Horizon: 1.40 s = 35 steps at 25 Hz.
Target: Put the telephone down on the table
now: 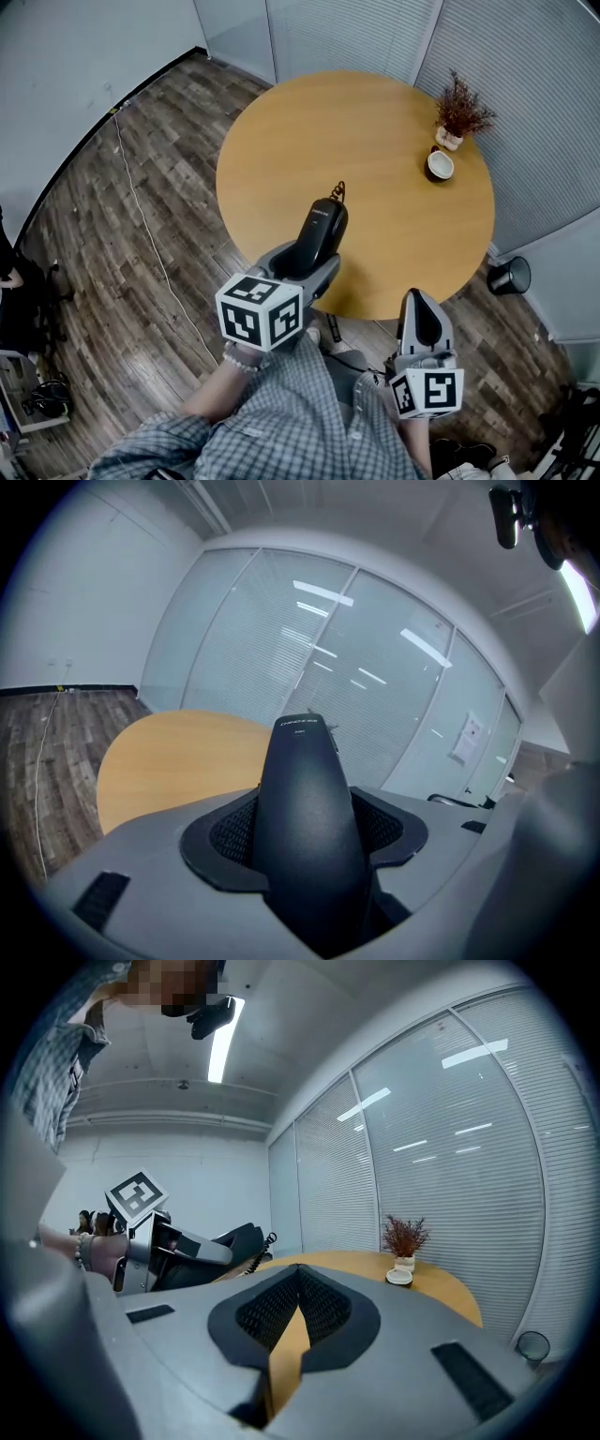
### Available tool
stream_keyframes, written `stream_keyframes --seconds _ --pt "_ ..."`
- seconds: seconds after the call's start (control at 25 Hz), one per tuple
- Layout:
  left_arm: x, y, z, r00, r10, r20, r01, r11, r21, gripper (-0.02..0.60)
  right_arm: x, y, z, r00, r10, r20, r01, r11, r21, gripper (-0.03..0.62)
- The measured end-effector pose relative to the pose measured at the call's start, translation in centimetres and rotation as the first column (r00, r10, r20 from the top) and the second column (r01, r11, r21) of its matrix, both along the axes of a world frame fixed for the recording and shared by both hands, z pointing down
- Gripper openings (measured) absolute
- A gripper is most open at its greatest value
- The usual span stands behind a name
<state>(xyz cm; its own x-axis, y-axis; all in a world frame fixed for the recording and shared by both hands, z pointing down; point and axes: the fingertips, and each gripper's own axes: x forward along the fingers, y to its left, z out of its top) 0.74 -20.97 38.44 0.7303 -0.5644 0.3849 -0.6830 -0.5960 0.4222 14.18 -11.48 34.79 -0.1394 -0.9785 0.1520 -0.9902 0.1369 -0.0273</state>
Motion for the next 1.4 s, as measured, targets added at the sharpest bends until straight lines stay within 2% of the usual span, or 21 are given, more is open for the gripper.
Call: stream_keyframes --seconds 0.28,0.68,1.08,1.4 --pt "2.1 -3.8 1.9 0.999 -0.020 0.039 0.021 1.000 -0.022 0.281 1.1 -2.3 1.0 1.000 -0.016 0.008 0.017 0.999 -0.030 0.006" --pt "6.8 -10.2 4.6 0.988 -0.107 0.115 0.111 0.993 -0.032 0.281 6.9 -5.8 2.6 0.995 -0.088 0.048 0.092 0.992 -0.092 0.006" --pt "10.4 -17.4 10.1 0.955 -0.214 0.208 0.231 0.971 -0.064 0.281 10.9 -7.8 4.9 0.988 -0.144 0.063 0.152 0.977 -0.153 0.006" --pt "12.3 -22.4 15.3 0.914 -0.238 0.328 0.273 0.960 -0.065 0.281 13.1 -8.7 6.8 0.984 -0.151 0.091 0.166 0.967 -0.194 0.006"
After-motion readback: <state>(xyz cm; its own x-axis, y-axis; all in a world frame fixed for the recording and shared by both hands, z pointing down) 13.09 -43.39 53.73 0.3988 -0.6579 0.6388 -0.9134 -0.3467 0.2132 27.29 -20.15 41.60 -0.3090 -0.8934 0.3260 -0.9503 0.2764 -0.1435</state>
